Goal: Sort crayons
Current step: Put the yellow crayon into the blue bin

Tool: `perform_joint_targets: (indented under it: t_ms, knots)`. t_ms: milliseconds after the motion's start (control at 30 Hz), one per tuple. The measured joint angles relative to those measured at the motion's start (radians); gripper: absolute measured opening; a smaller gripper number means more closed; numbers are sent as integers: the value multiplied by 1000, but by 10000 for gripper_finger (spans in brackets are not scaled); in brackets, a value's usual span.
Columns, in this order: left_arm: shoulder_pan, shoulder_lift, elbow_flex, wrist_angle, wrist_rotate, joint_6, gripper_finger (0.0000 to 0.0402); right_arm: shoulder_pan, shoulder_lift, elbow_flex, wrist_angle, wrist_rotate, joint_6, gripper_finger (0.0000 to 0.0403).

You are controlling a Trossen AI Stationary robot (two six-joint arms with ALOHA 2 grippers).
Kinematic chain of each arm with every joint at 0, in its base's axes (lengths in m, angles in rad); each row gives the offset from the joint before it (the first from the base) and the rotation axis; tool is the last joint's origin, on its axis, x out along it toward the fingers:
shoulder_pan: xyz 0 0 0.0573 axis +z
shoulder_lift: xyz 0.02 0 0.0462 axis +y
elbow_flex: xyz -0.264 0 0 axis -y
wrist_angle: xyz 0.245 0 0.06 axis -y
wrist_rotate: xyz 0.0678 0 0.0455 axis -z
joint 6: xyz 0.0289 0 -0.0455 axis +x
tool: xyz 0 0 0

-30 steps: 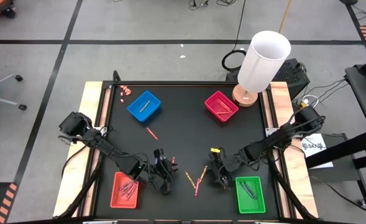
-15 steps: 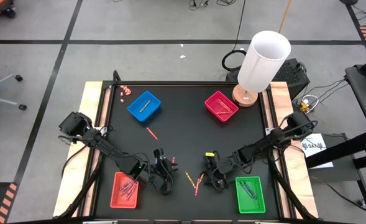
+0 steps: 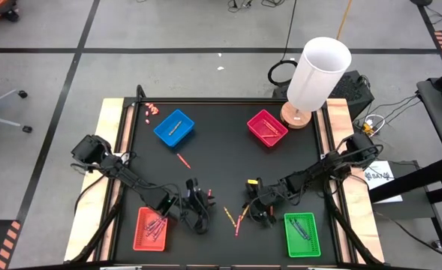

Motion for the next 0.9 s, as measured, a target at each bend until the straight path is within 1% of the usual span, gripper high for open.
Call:
perform_joint_targets:
  t_ms: [100,167,600,667,767,900]
  knots:
    - [8,0,0,9,0,1,81,-7,0,0,-5,-3,-3,159]
    - [13,0,0,14,0,1,81,-11,0,0,-8,-4,-10,144]
    - [16,0,0,14,0,1,81,-15,-1,0,-29,2,-106,10]
    - [15,0,0,14,0,0,81,-15,-1,-1,-29,4,-117,6]
    - [15,0,0,13,0,1,81,-15,-2,-1,-31,5,-117,12]
    - [15,0,0,13,0,1,81,-15,-28,-2,-52,9,-124,7]
